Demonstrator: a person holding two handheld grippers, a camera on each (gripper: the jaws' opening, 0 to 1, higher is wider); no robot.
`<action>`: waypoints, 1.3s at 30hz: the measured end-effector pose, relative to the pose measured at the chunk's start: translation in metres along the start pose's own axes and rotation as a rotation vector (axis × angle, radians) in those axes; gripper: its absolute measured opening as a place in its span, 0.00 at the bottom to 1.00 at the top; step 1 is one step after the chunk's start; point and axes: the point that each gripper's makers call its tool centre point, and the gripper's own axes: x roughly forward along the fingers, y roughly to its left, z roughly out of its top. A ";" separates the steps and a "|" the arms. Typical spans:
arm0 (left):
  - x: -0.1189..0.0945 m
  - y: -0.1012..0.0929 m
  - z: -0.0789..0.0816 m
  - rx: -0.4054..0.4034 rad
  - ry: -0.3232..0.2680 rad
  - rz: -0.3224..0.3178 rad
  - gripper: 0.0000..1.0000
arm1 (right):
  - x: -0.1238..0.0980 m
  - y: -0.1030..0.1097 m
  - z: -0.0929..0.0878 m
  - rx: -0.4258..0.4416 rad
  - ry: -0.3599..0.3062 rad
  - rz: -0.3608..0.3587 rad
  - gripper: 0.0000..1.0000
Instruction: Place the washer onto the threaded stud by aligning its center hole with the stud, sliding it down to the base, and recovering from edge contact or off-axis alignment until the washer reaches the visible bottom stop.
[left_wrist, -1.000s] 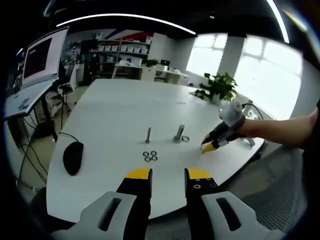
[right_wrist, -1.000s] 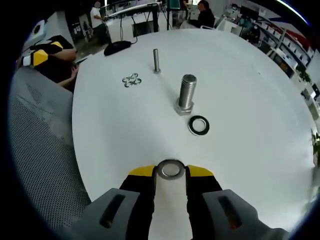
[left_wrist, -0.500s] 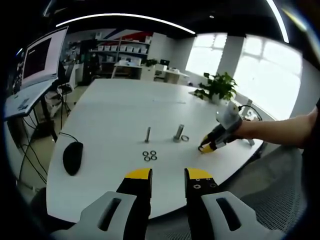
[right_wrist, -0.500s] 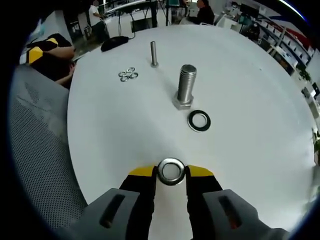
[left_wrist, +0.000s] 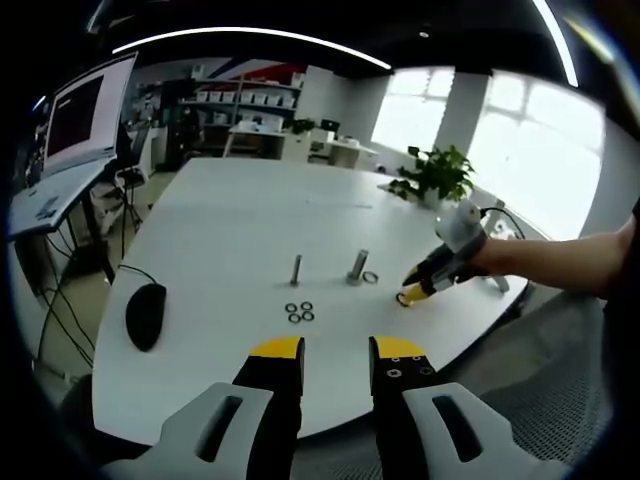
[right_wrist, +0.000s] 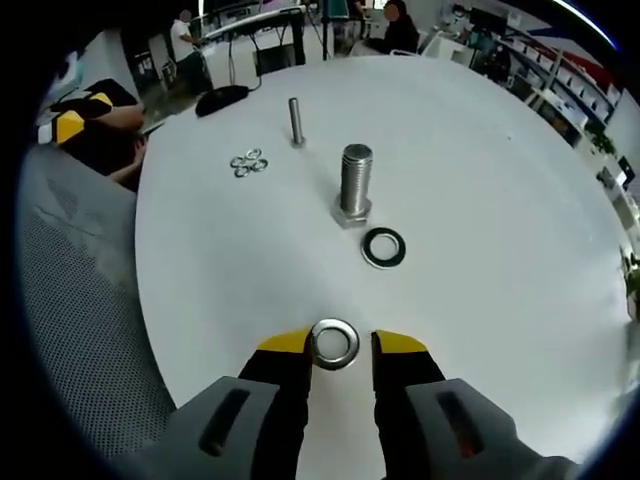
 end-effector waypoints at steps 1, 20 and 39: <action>0.000 0.000 0.000 0.000 0.000 0.000 0.24 | 0.000 -0.001 -0.002 0.005 0.004 -0.003 0.25; 0.000 0.000 0.000 -0.001 -0.002 0.001 0.24 | 0.004 -0.004 -0.015 0.060 0.032 -0.004 0.24; 0.000 0.000 -0.002 0.001 0.008 -0.001 0.24 | 0.007 -0.014 -0.014 0.067 0.003 -0.039 0.07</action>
